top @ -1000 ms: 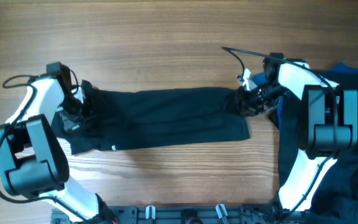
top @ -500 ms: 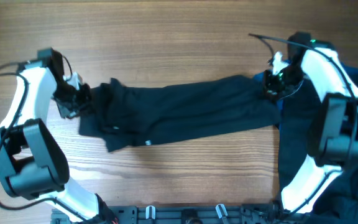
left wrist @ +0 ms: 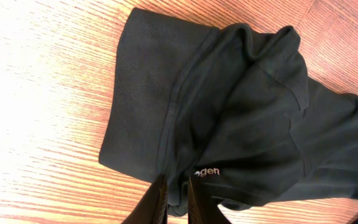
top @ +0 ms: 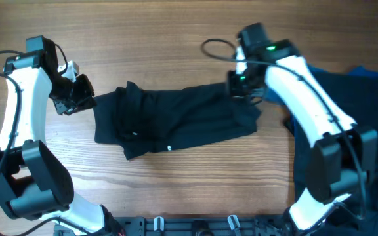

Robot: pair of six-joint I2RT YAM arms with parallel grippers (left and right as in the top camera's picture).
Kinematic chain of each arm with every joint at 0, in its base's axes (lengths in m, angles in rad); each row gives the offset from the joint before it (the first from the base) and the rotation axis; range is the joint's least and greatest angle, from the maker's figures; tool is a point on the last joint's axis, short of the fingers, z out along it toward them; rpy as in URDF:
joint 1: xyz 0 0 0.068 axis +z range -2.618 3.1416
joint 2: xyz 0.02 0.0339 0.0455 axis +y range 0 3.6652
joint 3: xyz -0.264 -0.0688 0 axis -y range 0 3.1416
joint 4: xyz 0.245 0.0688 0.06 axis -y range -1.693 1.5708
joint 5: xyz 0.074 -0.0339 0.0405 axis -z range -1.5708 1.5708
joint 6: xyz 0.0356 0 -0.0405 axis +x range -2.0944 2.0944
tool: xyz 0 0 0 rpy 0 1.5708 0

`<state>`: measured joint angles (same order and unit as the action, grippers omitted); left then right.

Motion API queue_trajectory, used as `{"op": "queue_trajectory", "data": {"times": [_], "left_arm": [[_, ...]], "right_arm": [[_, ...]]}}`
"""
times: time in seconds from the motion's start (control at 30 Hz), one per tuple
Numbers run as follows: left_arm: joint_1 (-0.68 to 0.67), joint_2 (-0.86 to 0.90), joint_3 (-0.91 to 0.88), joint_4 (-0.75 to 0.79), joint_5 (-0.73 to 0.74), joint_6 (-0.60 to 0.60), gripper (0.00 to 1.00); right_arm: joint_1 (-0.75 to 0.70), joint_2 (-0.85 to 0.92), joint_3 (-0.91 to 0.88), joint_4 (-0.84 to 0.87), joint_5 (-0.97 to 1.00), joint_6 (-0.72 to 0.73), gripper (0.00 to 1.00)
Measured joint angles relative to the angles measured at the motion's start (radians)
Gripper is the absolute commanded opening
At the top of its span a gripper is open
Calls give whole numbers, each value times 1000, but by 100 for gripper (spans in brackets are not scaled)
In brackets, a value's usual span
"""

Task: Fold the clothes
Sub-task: 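Fold the right end leftward with the right gripper toward the left gripper, then fold the left end rightward with the left gripper over the shirt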

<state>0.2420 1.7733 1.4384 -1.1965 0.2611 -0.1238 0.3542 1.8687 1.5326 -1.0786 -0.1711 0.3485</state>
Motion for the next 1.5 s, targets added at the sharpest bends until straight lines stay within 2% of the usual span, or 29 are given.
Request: {"op": "queue_trajectory", "data": {"times": [0.2,0.3,0.37,0.47,0.57,0.67,0.73,0.8,0.9,1.0,1.1,1.17,1.2,1.27,1.3,1.47,1.5], "left_arm": [[0,0,0,-1,0,0,13],[0,0,0,-1,0,0,13],[0,0,0,-1,0,0,13],[0,0,0,-1,0,0,13],[0,0,0,-1,0,0,14],[0,0,0,-1,0,0,14],[0,0,0,-1,-1,0,14],[0,0,0,-1,-1,0,18],[0,0,0,-1,-1,2,21],[0,0,0,-1,0,3,21],[0,0,0,0,-1,3,22],[0,0,0,-2,-1,3,22],[0,0,0,0,-1,3,22],[0,0,0,-2,-1,3,31],[0,0,0,-1,-1,3,40],[0,0,0,-1,-27,6,56],[0,0,0,0,-32,6,64]], "right_arm": [[168,107,0,95,-3,135,6],[216,131,0,163,-6,200,33],[227,139,0,225,-20,230,39],[229,142,0,274,-101,226,39],[225,142,0,249,-151,204,30],[193,142,0,193,-148,166,27],[141,141,0,143,-132,133,15],[94,141,0,100,-116,111,5],[76,140,-16,113,-108,92,4],[112,140,-105,290,-108,163,4],[166,158,-201,568,-158,282,4],[184,176,-216,818,-274,251,4],[187,177,-217,890,-321,240,6],[195,162,-211,962,-440,205,9],[195,154,-210,941,-462,191,10],[159,108,-208,658,-482,147,13],[139,99,-207,581,-477,144,14]]}}
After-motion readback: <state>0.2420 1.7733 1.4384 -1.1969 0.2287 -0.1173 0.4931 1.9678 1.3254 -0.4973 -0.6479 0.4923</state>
